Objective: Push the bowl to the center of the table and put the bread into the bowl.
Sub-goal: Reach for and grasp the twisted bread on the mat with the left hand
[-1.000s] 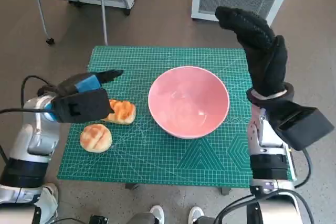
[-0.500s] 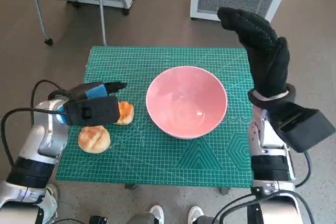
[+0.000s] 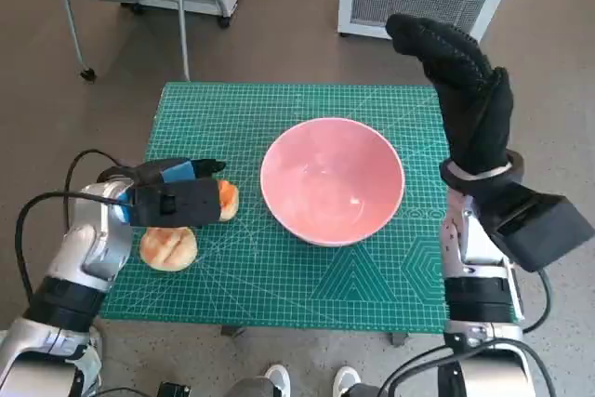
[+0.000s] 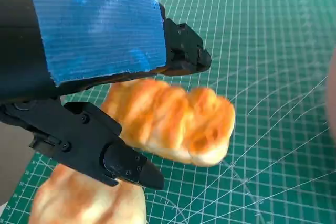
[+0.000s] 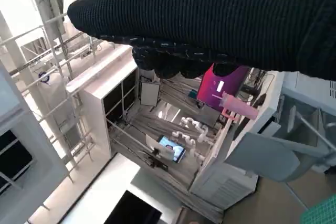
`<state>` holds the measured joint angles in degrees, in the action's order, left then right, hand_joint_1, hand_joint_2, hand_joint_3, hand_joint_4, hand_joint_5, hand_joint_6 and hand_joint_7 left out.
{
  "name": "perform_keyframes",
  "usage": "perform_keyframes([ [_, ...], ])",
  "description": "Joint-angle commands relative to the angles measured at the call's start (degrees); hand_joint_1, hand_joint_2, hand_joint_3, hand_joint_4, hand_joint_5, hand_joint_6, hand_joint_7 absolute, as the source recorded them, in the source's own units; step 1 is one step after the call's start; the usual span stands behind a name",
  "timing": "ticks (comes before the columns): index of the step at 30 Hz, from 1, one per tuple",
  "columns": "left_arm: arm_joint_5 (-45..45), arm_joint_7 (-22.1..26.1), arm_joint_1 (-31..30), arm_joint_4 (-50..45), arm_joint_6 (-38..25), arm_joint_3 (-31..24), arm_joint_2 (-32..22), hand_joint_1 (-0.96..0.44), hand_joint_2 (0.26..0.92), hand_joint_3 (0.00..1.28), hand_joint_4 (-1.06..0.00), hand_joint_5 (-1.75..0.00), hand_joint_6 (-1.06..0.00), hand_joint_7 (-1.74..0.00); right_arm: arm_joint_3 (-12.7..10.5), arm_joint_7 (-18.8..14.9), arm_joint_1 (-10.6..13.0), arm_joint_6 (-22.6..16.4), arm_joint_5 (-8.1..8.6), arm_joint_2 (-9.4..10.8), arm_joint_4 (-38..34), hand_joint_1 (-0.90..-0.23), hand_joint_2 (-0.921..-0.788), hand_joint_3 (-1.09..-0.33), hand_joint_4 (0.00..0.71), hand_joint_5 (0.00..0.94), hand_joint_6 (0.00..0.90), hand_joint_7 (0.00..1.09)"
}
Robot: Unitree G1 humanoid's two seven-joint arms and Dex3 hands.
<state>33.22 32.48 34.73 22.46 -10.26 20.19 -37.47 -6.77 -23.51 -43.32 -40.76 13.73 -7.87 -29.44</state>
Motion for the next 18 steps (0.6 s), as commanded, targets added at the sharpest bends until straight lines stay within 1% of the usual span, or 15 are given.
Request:
perform_keyframes([
  [1, 1.51, -1.55, 0.79, 2.78, 1.19, 1.55, 1.26, -0.15, 0.763, 0.0, -0.24, -0.02, -0.35, -0.03, -0.14, 0.37, 1.58, 0.94, -0.08, 0.0, 0.25, -0.799, -0.921, -0.806, 0.257, 0.0, -0.001, 0.72],
  [5, 2.38, -3.04, 0.91, 4.8, 1.91, 2.42, 2.0, -0.1, 0.766, 0.0, -0.29, -0.03, -0.41, -0.05, -0.1, 0.43, 1.72, 1.11, -0.06, -0.01, 0.66, -0.8, -0.921, -0.805, 0.257, 0.0, -0.001, 0.72],
  [8, 2.88, -4.17, 0.96, 6.11, 2.73, 2.77, 2.34, -0.05, 0.791, 0.01, -0.45, -0.08, -0.52, -0.1, -0.07, 0.39, 1.89, 1.25, 0.01, -0.05, 1.07, -0.8, -0.921, -0.806, 0.257, 0.0, -0.001, 0.72],
  [9, 2.99, -4.56, 0.95, 6.39, 3.25, 2.8, 2.28, -0.03, 0.802, 0.02, -0.53, -0.11, -0.57, -0.12, -0.08, 0.36, 1.93, 1.3, 0.05, -0.07, 1.17, -0.8, -0.921, -0.806, 0.256, 0.0, -0.001, 0.72],
  [10, 3.05, -4.81, 0.91, 6.51, 3.61, 2.8, 2.21, 0.05, 0.826, 0.03, -0.56, -0.33, -0.6, -0.17, -0.08, 0.34, 2.0, 1.38, 0.09, -0.1, 1.33, -0.8, -0.921, -0.806, 0.256, 0.0, -0.001, 0.72],
  [11, 2.82, -4.91, 0.68, 5.82, 4.3, 2.42, 1.69, 0.16, 0.86, 0.06, -0.59, -0.67, -0.62, -0.33, -0.09, 0.31, 2.03, 1.45, 0.14, -0.11, 1.45, -0.8, -0.921, -0.806, 0.256, 0.0, -0.001, 0.72],
  [12, 2.64, -4.99, 0.53, 5.32, 4.8, 2.14, 1.32, 0.1, 0.866, 0.08, -0.65, -0.86, -0.64, -0.57, -0.09, 0.29, 2.05, 1.52, 0.17, -0.11, 1.54, -0.8, -0.921, -0.807, 0.256, 0.0, -0.001, 0.72],
  [13, 2.26, -4.84, 0.24, 4.0, 5.29, 1.55, 0.63, 0.08, 0.868, 0.08, -0.67, -0.94, -0.64, -0.66, -0.1, 0.26, 2.06, 1.58, 0.22, -0.09, 1.62, -0.8, -0.921, -0.807, 0.256, 0.0, -0.001, 0.72],
  [14, 2.02, -4.73, 0.06, 3.13, 5.63, 1.15, 0.17, 0.05, 0.863, 0.1, -0.71, -1.03, -0.67, -0.76, -0.1, 0.24, 2.06, 1.64, 0.25, -0.08, 1.66, -0.8, -0.921, -0.807, 0.255, 0.0, -0.001, 0.72],
  [15, 1.63, -4.72, -0.24, 1.82, 6.01, 0.47, -0.42, 0.04, 0.859, 0.11, -0.73, -1.09, -0.69, -0.83, -0.11, 0.19, 2.06, 1.71, 0.31, -0.07, 1.7, -0.8, -0.921, -0.807, 0.255, 0.0, -0.001, 0.72],
  [16, 1.37, -4.65, -0.5, 0.79, 6.22, -0.03, -0.83, 0.03, 0.845, 0.13, -0.74, -1.11, -0.7, -0.86, -0.12, 0.16, 2.09, 1.84, 0.37, -0.08, 1.84, -0.8, -0.921, -0.807, 0.255, 0.0, -0.001, 0.72],
  [17, 0.61, -5.07, -1.11, -0.87, 6.8, -1.19, -1.36, 0.02, 0.807, 0.2, -0.76, -1.14, -0.71, -0.91, -0.13, 0.12, 2.1, 1.97, 0.47, -0.08, 1.96, -0.8, -0.921, -0.807, 0.255, 0.0, -0.001, 0.72],
  [18, 0.07, -5.36, -1.58, -2.07, 7.2, -2.03, -1.72, 0.01, 0.784, 0.24, -0.76, -1.16, -0.72, -0.94, -0.14, 0.09, 2.12, 2.07, 0.53, -0.07, 2.05, -0.801, -0.921, -0.807, 0.255, 0.0, -0.001, 0.72],
])
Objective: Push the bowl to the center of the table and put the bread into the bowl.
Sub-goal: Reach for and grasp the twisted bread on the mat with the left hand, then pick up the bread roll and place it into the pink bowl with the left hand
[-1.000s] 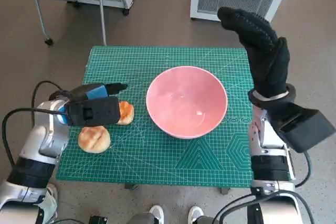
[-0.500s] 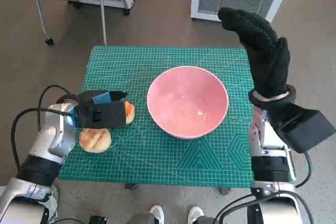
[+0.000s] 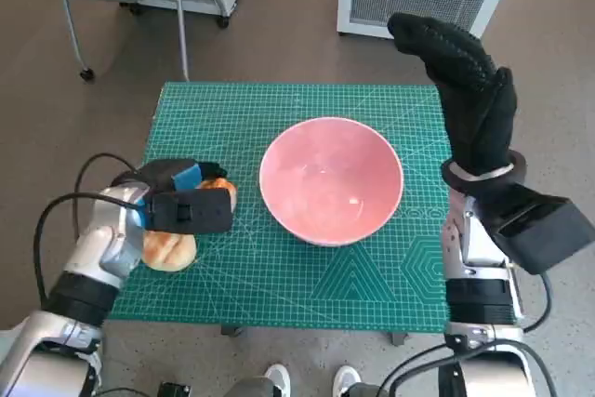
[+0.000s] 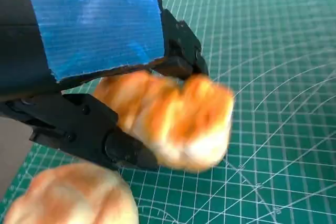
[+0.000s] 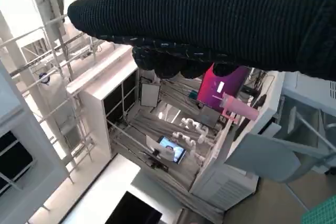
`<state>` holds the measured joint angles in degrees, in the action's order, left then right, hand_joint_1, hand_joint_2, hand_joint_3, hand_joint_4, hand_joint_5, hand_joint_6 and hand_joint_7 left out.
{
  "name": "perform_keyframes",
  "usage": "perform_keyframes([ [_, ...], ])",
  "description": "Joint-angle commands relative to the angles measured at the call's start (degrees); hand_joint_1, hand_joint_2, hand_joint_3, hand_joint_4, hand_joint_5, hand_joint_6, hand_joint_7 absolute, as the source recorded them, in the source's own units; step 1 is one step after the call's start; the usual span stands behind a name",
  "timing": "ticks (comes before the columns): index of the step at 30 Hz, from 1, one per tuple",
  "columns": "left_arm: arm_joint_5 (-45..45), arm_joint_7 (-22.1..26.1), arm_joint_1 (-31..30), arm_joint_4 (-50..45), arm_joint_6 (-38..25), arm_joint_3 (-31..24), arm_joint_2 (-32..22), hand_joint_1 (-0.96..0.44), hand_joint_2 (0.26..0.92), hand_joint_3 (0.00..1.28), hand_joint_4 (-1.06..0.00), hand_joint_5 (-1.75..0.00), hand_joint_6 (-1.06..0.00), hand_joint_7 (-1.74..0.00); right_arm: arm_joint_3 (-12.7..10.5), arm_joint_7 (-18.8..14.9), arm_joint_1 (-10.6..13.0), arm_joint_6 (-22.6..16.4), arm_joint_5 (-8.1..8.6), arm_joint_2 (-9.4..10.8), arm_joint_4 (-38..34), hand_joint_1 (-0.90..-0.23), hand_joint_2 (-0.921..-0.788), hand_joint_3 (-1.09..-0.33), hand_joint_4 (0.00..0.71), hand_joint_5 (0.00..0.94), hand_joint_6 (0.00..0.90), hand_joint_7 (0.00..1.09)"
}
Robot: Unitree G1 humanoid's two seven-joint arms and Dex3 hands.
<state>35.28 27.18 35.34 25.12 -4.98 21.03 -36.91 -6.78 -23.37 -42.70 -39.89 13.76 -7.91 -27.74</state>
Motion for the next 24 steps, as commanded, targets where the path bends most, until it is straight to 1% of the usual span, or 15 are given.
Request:
perform_keyframes([
  [1, -2.67, -0.65, -2.76, -6.15, 2.52, -4.0, -2.68, 0.01, 0.769, 0.27, -0.77, -1.18, -0.72, -0.96, -0.12, -0.06, 1.5, 1.24, 0.51, 0.01, 0.36, -0.801, -0.921, -0.807, 0.255, 0.0, -0.001, 0.72],
  [2, -3.09, -1.02, -3.19, -7.13, 2.93, -4.79, -2.94, 0.01, 0.764, 0.28, -0.77, -1.19, -0.72, -0.96, -0.11, -0.07, 1.51, 1.27, 0.51, 0.04, 0.37, -0.801, -0.921, -0.807, 0.255, 0.0, -0.001, 0.72],
  [3, -3.6, -1.53, -3.66, -8.53, 3.31, -5.85, -3.22, 0.01, 0.792, 0.27, -0.72, -1.23, -0.67, -1.03, -0.11, -0.08, 1.49, 1.25, 0.49, 0.08, 0.33, -0.802, -0.921, -0.807, 0.255, 0.0, -0.001, 0.72],
  [6, -4.9, -2.43, -4.5, -12.44, 3.66, -8.9, -3.64, 0.0, 0.808, 0.22, -0.76, -1.19, -0.7, -1.01, -0.14, -0.17, 1.46, 1.24, 0.56, 0.08, 0.24, -0.803, -0.921, -0.806, 0.255, 0.0, -0.001, 0.72],
  [8, -6.23, -3.17, -4.56, -15.81, 3.5, -11.7, -3.71, 0.0, 0.854, 0.16, -0.73, -1.19, -0.66, -1.08, -0.13, -0.17, 1.49, 1.24, 0.53, 0.06, 0.34, -0.803, -0.921, -0.806, 0.255, 0.0, -0.001, 0.72],
  [9, -6.7, -3.4, -4.59, -17.02, 3.4, -12.71, -3.68, 0.0, 0.863, 0.13, -0.75, -1.14, -0.67, -1.08, -0.11, -0.15, 1.5, 1.23, 0.5, 0.07, 0.39, -0.803, -0.921, -0.805, 0.255, 0.0, -0.001, 0.72],
  [11, -7.95, -3.98, -4.24, -20.0, 3.28, -15.15, -3.54, 0.0, 0.871, 0.1, -0.77, -1.1, -0.68, -1.09, -0.13, -0.22, 1.47, 1.16, 0.54, 0.05, 0.31, -0.803, -0.921, -0.805, 0.255, 0.0, -0.001, 0.72],
  [16, -9.28, -5.9, -2.6, -25.87, 2.93, -18.49, -2.18, 0.0, 0.879, 0.07, -0.8, -1.02, -0.68, -1.14, -0.14, -0.4, 1.32, 1.05, 0.62, 0.03, 0.02, -0.803, -0.921, -0.806, 0.255, 0.0, -0.001, 0.71],
  [19, -8.84, -7.91, -1.56, -28.39, 2.7, -18.64, -0.42, 0.0, 0.881, 0.07, -0.81, -1.0, -0.68, -1.16, -0.12, -0.44, 1.18, 0.94, 0.55, 0.02, -0.21, -0.803, -0.921, -0.806, 0.256, 0.001, -0.001, 0.69],
  [24, -5.97, -11.27, -0.49, -31.03, 3.9, -14.65, 3.86, 0.0, 0.886, 0.05, -0.83, -0.97, -0.68, -1.15, -0.19, -0.75, 1.05, 0.59, 0.7, -0.03, -0.72, -0.803, -0.921, -0.805, 0.258, 0.002, -0.001, 0.68],
])
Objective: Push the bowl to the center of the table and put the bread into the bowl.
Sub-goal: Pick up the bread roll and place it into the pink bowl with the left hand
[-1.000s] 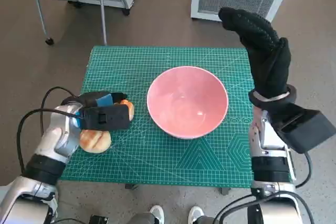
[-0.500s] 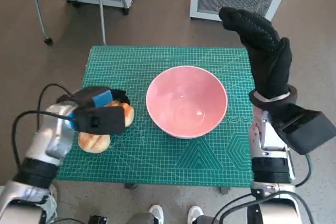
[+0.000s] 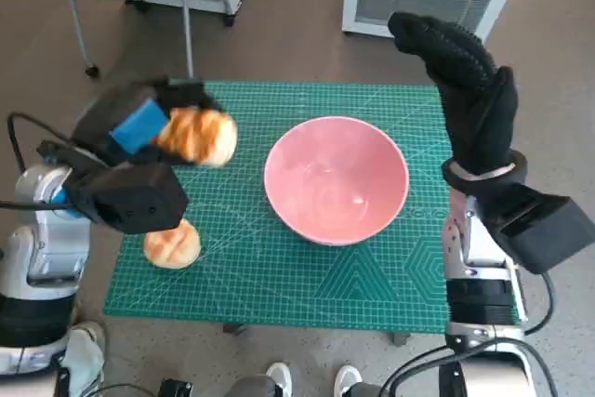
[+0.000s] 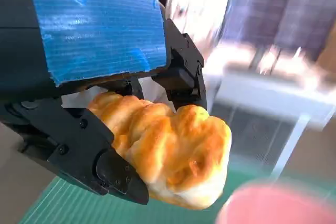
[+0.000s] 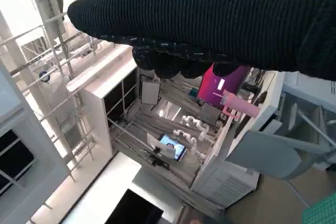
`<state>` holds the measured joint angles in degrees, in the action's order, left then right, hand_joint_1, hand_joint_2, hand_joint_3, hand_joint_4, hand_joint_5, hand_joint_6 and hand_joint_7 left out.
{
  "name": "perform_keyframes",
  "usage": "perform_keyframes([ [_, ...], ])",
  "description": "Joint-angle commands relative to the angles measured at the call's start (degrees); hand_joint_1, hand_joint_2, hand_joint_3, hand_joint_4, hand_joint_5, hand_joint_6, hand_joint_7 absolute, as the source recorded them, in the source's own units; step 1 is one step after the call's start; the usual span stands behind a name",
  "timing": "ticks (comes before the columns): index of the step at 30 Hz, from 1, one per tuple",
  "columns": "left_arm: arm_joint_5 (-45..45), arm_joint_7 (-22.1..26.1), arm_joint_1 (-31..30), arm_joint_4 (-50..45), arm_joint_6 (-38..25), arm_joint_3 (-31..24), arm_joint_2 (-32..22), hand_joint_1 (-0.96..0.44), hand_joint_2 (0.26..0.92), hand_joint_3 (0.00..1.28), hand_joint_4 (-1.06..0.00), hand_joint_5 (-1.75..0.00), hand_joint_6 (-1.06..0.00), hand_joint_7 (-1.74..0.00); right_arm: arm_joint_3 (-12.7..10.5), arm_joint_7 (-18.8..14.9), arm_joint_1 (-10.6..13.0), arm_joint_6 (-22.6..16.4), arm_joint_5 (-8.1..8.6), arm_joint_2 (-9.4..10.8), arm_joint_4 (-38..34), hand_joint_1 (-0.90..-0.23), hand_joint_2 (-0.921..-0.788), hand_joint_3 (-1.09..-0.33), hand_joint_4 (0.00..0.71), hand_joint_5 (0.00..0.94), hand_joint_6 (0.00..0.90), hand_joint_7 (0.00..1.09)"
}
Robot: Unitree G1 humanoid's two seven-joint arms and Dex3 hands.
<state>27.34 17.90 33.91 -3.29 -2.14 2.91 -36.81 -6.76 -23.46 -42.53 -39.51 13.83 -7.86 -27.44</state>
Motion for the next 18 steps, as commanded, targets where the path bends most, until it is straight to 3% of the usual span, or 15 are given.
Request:
perform_keyframes([
  [1, 2.3, -2.23, 1.18, -2.87, 1.32, 4.15, 4.27, 0.0, 0.886, 0.05, -0.83, -0.97, -0.68, -1.15, -0.23, -0.71, 0.87, 0.17, 0.66, -0.09, -1.05, -0.803, -0.921, -0.805, 0.258, 0.002, -0.001, 0.68],
  [9, 4.05, -3.49, 5.44, 0.87, 4.71, 10.52, 10.38, 0.0, 0.888, 0.04, -0.85, -0.96, -0.67, -1.16, -0.48, -1.2, 0.67, -0.07, 1.01, -0.24, -1.79, -0.803, -0.921, -0.805, 0.259, 0.002, -0.001, 0.68],
  [18, 7.36, -7.79, 9.98, 18.89, 13.41, 19.19, 18.08, 0.0, 0.915, 0.05, -0.76, -1.06, -0.63, -1.2, -0.47, -1.65, 0.7, 0.45, 2.06, -0.15, -1.39, -0.803, -0.921, -0.808, 0.258, 0.002, -0.001, 0.71],
])
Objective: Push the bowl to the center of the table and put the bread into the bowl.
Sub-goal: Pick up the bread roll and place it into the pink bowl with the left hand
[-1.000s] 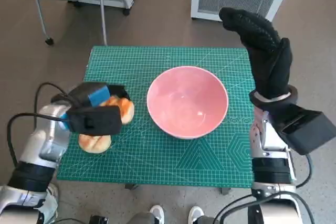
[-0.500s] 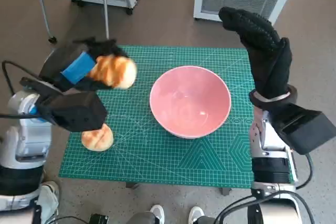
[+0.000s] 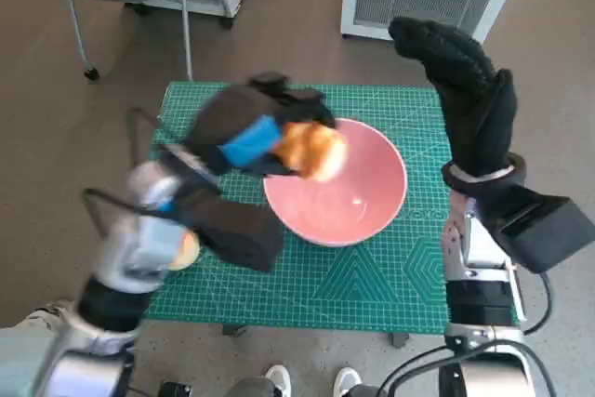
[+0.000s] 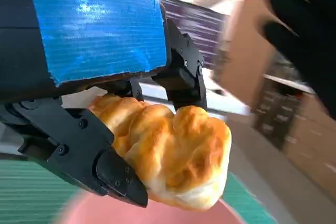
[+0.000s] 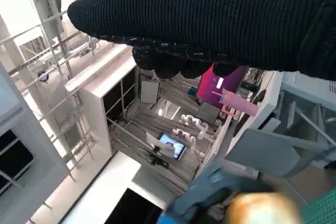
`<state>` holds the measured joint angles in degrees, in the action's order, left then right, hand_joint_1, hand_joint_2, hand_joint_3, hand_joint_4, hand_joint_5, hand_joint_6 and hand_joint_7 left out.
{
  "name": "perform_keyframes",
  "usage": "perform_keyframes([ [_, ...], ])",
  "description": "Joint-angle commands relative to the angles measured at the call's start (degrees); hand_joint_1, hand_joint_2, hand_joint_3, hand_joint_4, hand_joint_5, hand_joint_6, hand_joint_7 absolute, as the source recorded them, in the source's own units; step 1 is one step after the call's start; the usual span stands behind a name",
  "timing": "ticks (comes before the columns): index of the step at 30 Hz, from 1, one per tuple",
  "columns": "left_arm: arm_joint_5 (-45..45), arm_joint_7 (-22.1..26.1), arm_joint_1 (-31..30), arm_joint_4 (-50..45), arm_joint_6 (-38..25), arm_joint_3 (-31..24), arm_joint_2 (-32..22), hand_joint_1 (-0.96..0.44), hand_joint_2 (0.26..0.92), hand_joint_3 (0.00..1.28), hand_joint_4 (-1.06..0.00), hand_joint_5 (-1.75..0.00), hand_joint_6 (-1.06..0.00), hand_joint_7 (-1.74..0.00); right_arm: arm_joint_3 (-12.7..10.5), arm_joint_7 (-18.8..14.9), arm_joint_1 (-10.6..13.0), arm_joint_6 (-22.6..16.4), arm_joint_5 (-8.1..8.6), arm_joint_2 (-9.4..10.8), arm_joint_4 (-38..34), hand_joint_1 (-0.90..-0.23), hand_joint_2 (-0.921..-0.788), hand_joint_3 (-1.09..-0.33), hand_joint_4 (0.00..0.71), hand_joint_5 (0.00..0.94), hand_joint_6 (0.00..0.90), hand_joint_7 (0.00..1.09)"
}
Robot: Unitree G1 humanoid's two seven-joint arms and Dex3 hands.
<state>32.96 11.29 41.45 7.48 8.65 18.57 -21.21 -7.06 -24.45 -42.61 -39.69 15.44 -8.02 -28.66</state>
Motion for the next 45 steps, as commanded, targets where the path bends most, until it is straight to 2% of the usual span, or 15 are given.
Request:
perform_keyframes([
  [1, 2.0, -1.21, 2.89, 9.45, 3.0, 3.94, 2.81, 0.0, 0.916, 0.05, -0.75, -1.07, -0.62, -1.2, -0.14, -0.67, 0.83, 0.66, 0.52, 0.01, -0.1, -0.803, -0.921, -0.807, 0.259, 0.003, -0.001, 0.72],
  [6, 3.35, -0.66, 4.85, 14.61, 2.72, 5.6, 4.36, 0.0, 0.92, 0.07, -0.71, -1.14, -0.59, -1.21, -0.02, -0.54, 1.31, 0.75, 0.52, 0.21, 0.34, -0.803, -0.921, -0.804, 0.263, 0.005, -0.001, 0.73],
  [14, 2.93, -0.03, 4.99, 17.77, 1.38, 5.72, 5.77, 0.0, 0.92, 0.09, -0.69, -1.17, -0.58, -1.22, -0.02, -0.23, 1.99, 1.1, 0.43, 0.11, 1.47, -0.802, -0.921, -0.804, 0.263, 0.005, -0.001, 0.73],
  [16, 2.35, 1.28, 4.67, 17.31, 0.7, 5.5, 5.51, 0.0, 0.921, 0.14, -0.65, -1.22, -0.51, -1.27, 0.0, 0.03, 2.16, 0.99, 0.1, 0.06, 1.82, -0.8, -0.921, -0.805, 0.262, 0.005, -0.001, 0.73],
  [17, 2.08, 1.92, 4.55, 17.04, 0.4, 5.41, 5.36, 0.07, 0.921, 0.16, -0.61, -1.27, -0.46, -1.19, -0.01, 0.13, 2.21, 0.93, -0.04, 0.03, 1.92, -0.797, -0.921, -0.805, 0.262, 0.005, -0.001, 0.73],
  [18, 1.5, 3.1, 4.47, 16.78, -0.04, 5.21, 5.19, 0.2, 0.921, 0.21, -0.54, -1.36, -0.41, -0.97, -0.03, 0.28, 2.23, 0.87, -0.2, 0.0, 2.05, -0.792, -0.921, -0.806, 0.263, 0.005, -0.001, 0.73],
  [19, 1.09, 3.94, 4.42, 16.62, -0.37, 5.06, 5.1, 0.13, 0.893, 0.2, -0.47, -1.21, -0.37, -0.89, -0.05, 0.38, 2.25, 0.83, -0.3, -0.02, 2.13, -0.788, -0.921, -0.807, 0.263, 0.005, -0.001, 0.73],
  [20, 0.37, 5.62, 4.29, 16.08, -1.17, 4.78, 4.85, 0.02, 0.867, 0.17, -0.44, -0.89, -0.34, -0.72, -0.1, 0.46, 2.21, 0.86, -0.32, -0.05, 2.18, -0.784, -0.921, -0.809, 0.262, 0.005, -0.001, 0.73],
  [23, -1.16, 9.6, 3.56, 13.74, -3.25, 3.94, 3.89, -0.21, 0.849, 0.07, -0.26, -0.3, -0.26, -0.35, -0.13, 0.63, 2.13, 1.01, -0.3, -0.04, 2.38, -0.764, -0.921, -0.813, 0.261, 0.004, -0.001, 0.73],
  [26, -2.09, 12.77, 2.73, 10.62, -4.92, 3.18, 2.37, -0.34, 0.848, 0.04, -0.15, -0.1, -0.21, -0.2, -0.13, 0.77, 2.02, 1.05, -0.28, -0.03, 2.41, -0.75, -0.921, -0.823, 0.261, 0.004, -0.001, 0.73],
  [29, -2.94, 15.15, 2.14, 7.73, -6.56, 2.27, 1.32, -0.42, 0.852, 0.02, -0.1, -0.03, -0.18, -0.14, -0.08, 1.06, 1.98, 0.88, -0.6, -0.02, 2.41, -0.74, -0.921, -0.844, 0.261, 0.004, -0.001, 0.71],
  [34, -4.72, 18.64, -0.54, -0.55, -9.62, -0.25, -1.26, -0.46, 0.855, 0.01, -0.07, -0.01, -0.17, -0.11, 0.1, 1.39, 1.87, 0.53, -0.91, 0.14, 2.36, -0.733, -0.921, -0.864, 0.262, 0.005, -0.001, 0.7],
  [40, -7.46, 20.93, -6.33, -13.25, -10.62, -5.45, -5.93, -0.41, 0.849, 0.01, -0.07, 0.0, -0.2, -0.1, 0.22, 1.42, 2.02, 0.42, -0.68, 0.31, 2.44, -0.737, -0.921, -0.867, 0.262, 0.005, -0.001, 0.7],
  [45, -11.89, 22.19, -12.64, -23.13, -10.72, -12.78, -10.18, -0.39, 0.835, 0.0, -0.07, 0.0, -0.22, -0.11, 0.38, 1.28, 2.36, 0.57, -0.51, 0.39, 2.68, -0.746, -0.921, -0.867, 0.261, 0.005, -0.001, 0.7],
])
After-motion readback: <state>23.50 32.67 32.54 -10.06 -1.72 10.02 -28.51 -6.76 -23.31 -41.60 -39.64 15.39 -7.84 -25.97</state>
